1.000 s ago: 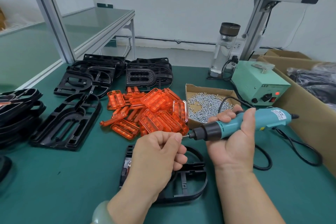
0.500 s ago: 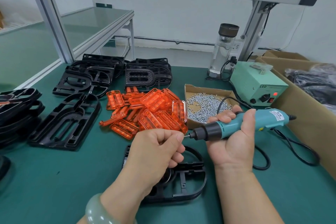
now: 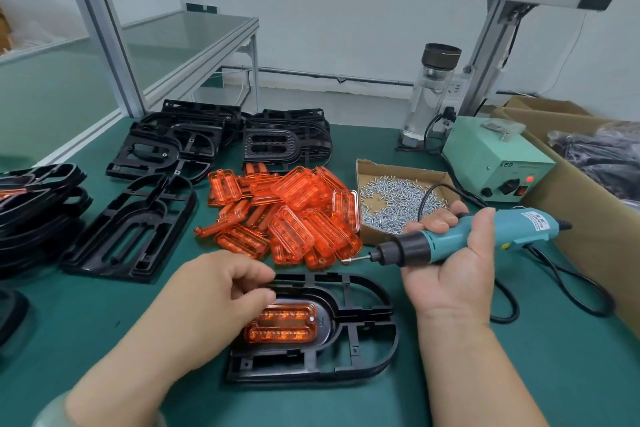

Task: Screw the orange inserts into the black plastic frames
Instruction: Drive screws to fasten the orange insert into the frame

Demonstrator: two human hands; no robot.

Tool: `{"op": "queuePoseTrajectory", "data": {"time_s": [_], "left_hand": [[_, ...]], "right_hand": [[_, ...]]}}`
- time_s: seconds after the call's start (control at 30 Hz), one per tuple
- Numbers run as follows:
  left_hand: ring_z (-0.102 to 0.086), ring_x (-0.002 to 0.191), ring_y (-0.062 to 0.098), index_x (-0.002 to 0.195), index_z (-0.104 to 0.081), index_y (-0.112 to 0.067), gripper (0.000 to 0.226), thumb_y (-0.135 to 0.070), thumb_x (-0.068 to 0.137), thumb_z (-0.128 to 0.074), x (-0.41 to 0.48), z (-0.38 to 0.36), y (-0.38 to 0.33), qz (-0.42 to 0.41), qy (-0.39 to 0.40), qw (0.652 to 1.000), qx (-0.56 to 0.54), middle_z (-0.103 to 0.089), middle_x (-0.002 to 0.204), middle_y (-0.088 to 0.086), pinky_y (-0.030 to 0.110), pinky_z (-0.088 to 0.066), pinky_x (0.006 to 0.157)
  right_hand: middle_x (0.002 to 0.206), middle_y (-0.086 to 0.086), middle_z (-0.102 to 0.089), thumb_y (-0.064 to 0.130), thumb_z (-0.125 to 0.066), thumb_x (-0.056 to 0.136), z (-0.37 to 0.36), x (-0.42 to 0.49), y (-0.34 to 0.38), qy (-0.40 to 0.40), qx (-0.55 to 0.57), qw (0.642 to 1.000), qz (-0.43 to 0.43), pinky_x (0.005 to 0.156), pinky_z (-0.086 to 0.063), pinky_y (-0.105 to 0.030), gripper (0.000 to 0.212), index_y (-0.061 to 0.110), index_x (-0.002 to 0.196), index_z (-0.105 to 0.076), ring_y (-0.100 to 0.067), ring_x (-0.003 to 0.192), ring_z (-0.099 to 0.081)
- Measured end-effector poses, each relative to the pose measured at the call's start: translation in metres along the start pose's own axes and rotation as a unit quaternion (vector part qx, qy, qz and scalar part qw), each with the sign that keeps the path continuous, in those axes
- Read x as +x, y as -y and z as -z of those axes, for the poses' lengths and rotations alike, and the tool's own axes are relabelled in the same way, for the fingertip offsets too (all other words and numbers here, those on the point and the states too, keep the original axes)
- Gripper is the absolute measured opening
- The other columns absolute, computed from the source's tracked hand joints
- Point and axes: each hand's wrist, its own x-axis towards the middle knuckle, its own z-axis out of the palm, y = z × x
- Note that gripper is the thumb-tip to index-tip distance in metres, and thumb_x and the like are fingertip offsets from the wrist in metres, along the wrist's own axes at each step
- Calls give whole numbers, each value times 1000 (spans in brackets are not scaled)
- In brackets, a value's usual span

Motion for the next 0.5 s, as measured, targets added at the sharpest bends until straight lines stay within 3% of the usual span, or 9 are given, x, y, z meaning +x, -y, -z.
{"op": "queuePoseTrajectory", "data": {"time_s": [0.17,0.33,0.5], "left_hand": [[-52,81,-11,81,-58,-55,31,-39,68,-81,-5,4,15,-6,98,994,51,-57,87,-18,14,-42,72],[-53,80,-7,101,-66,-46,36,-39,69,-80,-3,-3,15,-23,102,993,49,-53,87,-18,11,-41,73],[-52,83,-4,120,-59,-41,50,-47,73,-75,-4,-18,5,-55,98,992,55,-45,99,-20,11,-42,78]], "right_hand": [[65,12,-45,44,-54,89,1,-1,1,-5,-10,1000,0,57,-43,-19,21,24,85,-50,-3,51,-45],[65,12,-46,43,-54,90,-2,-7,-2,1,-31,999,5,58,-44,-18,20,24,86,-51,-3,51,-45],[64,12,-47,43,-60,80,-9,-13,-2,12,-51,999,16,57,-43,-18,21,25,87,-51,-4,51,-46]]}}
